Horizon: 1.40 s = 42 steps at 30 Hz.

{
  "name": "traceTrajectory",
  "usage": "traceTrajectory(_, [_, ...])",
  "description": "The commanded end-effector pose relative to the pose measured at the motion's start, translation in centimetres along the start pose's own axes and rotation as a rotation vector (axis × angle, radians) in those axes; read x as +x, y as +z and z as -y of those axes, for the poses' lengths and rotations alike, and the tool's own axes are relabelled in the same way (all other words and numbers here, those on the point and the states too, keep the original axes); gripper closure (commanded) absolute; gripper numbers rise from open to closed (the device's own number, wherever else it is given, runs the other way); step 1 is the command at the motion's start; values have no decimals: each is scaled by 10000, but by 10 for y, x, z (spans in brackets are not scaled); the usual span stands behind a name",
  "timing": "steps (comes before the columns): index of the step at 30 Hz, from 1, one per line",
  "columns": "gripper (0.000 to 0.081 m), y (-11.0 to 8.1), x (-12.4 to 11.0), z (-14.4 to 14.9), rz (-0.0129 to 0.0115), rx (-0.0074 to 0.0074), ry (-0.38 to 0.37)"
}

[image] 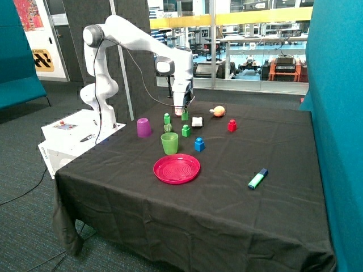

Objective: Stack green blocks

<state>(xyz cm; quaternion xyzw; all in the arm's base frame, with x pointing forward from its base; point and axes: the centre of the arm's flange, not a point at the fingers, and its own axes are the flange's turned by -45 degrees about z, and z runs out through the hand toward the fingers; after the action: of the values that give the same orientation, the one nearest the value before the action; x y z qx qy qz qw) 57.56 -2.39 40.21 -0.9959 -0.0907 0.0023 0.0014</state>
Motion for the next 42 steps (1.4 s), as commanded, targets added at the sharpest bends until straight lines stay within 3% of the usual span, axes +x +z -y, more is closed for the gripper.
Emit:
traceTrajectory(1, [808, 7, -8, -4, -44, -32, 20])
traceTrajectory(4, [808, 10, -10, -6, -44, -33, -314])
traceTrajectory(42, [808, 22, 3, 3, -43, -33, -566])
